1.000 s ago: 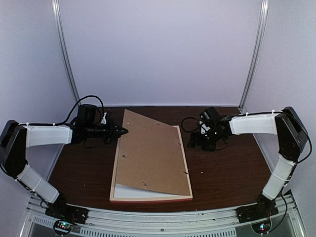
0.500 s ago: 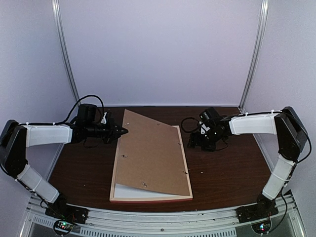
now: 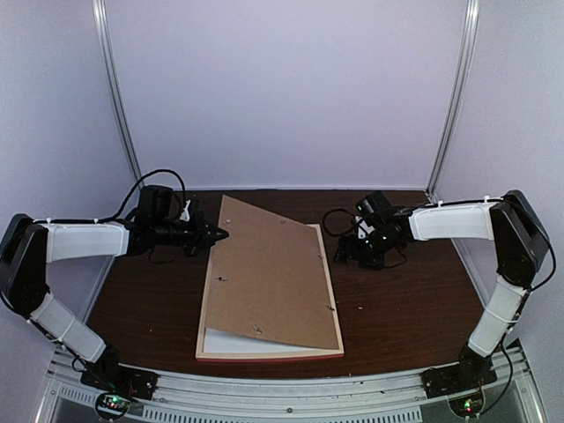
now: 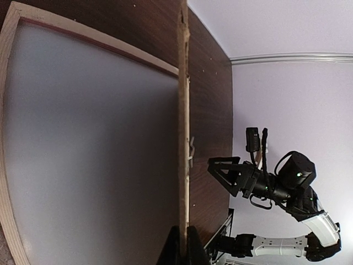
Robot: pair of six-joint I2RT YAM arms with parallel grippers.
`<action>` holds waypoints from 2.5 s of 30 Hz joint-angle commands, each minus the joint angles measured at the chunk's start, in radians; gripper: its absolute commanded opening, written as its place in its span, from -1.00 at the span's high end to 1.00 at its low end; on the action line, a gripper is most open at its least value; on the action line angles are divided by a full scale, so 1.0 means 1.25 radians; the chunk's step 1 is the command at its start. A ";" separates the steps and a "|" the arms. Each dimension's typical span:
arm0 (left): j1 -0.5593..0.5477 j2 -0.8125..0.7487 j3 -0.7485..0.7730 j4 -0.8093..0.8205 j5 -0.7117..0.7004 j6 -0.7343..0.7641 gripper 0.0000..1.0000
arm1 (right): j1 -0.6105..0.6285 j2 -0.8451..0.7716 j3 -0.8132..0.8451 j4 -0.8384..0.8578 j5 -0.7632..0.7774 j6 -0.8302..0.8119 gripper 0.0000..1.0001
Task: Put the photo into the frame
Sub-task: Place the backboard on the frame body.
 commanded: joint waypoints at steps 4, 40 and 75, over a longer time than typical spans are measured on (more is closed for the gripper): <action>0.008 -0.004 0.027 -0.004 0.008 0.027 1.00 | -0.004 -0.016 -0.007 0.002 0.004 -0.022 -0.78; 0.015 0.036 0.055 0.024 0.008 0.047 1.00 | -0.003 -0.015 -0.009 0.001 0.015 -0.012 -0.99; 0.017 0.061 0.057 0.091 -0.009 0.018 1.00 | -0.003 0.005 -0.016 0.022 -0.009 0.000 -0.99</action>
